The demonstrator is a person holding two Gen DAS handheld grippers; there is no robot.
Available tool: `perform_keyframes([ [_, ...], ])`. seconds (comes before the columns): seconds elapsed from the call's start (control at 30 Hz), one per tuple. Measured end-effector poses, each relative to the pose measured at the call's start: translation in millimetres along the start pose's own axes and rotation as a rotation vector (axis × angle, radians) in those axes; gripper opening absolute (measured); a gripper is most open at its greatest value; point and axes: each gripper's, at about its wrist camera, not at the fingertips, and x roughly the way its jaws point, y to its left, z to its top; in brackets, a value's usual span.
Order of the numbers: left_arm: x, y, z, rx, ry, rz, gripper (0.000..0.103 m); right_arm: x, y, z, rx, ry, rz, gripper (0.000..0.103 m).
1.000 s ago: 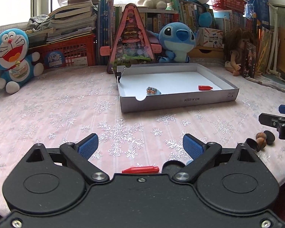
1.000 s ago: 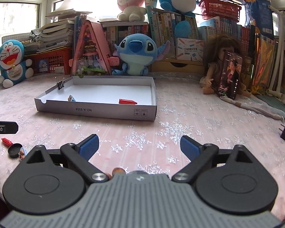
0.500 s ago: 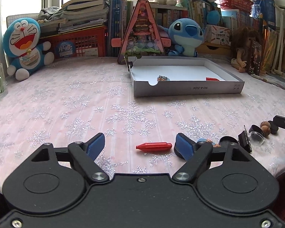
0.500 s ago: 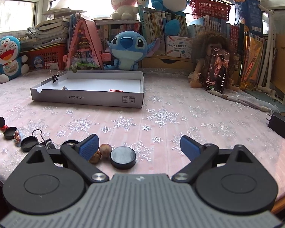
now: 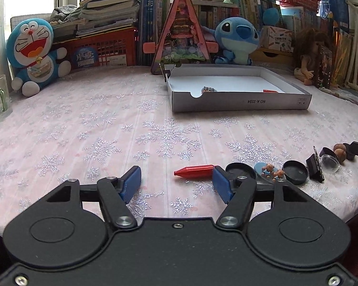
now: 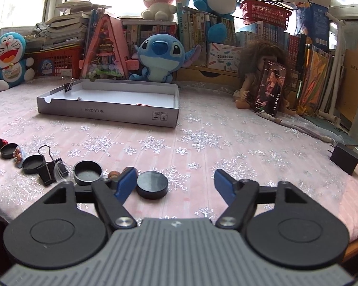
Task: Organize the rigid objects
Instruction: 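Grasp another red crayon with the left tool while the right tool grasps a black round lid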
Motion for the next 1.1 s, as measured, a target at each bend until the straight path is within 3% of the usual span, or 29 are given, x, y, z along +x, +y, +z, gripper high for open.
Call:
perform_keyframes([
  [0.13, 1.9, -1.9, -0.4, -0.024, 0.004, -0.026, 0.062, 0.6, 0.5, -2.9, 0.004, 0.009, 0.009, 0.065],
  [0.43, 7.7, -15.7, -0.2, -0.038, -0.002, -0.031, 0.061, 2.7, 16.3, -5.3, -0.041, 0.001, 0.027, 0.064],
  [0.67, 7.7, -19.2, -2.2, -0.019, -0.019, -0.023, 0.046, 4.3, 15.7, -7.2, -0.030, -0.001, 0.012, 0.064],
  [0.8, 6.0, -17.6, -4.3, -0.019, -0.024, -0.023, 0.042, 7.7, 10.2, -8.6, 0.015, 0.023, 0.017, 0.063],
  [0.93, 3.8, -19.9, -4.6, -0.018, -0.032, -0.011, 0.041, 7.1, 13.6, -8.7, 0.012, 0.028, 0.055, 0.036],
  [1.1, -0.2, -22.8, 0.3, -0.016, -0.038, -0.031, 0.041, 7.6, 15.9, -4.9, 0.024, 0.034, 0.076, 0.036],
])
